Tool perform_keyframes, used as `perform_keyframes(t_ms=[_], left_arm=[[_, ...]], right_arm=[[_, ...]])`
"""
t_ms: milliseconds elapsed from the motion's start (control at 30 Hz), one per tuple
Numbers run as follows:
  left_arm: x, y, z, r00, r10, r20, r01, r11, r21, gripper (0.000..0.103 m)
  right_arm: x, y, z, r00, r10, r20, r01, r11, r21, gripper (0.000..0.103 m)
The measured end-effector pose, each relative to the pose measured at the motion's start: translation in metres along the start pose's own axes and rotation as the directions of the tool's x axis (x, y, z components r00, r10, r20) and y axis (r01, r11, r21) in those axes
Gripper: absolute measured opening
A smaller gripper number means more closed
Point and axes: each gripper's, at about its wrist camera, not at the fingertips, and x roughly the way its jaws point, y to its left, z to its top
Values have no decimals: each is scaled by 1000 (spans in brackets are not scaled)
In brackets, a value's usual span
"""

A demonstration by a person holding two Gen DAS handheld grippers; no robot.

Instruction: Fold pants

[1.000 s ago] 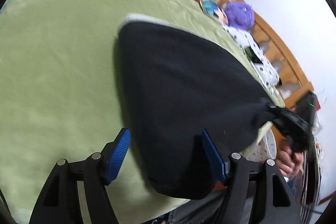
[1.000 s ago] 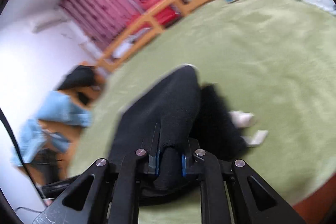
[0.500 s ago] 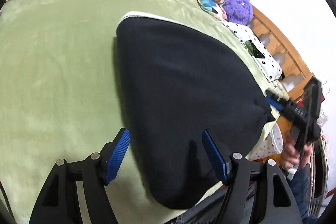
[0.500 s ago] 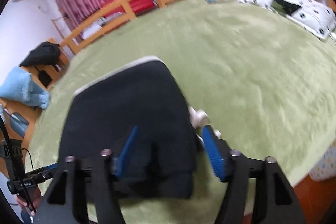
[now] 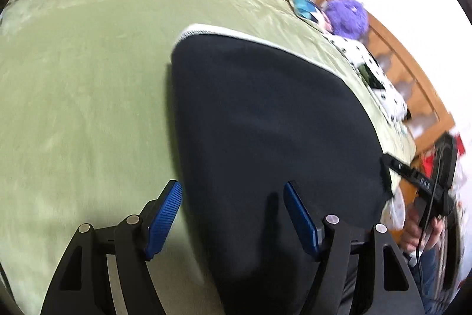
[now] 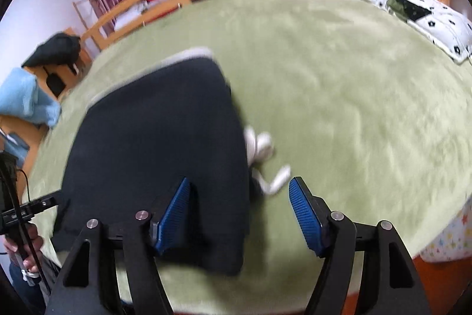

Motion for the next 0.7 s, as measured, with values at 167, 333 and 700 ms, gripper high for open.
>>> perform_keyframes(t_ms=[167,333,700], left_arm=[[28,12,20,999,-14,-40,11,997,-71,69],[51,16,25,998,-39,-53,35,996,-81,70],[56,21,34,988,-150,-26,147,985,-95,28]], right_arm=[[52,-7,28,987,101,-123,-97,995,34,78],[82,-19,31,964,189,-187,-176,981,86,91],[104,-9,28,926,300,-230,-291,954,73,79]])
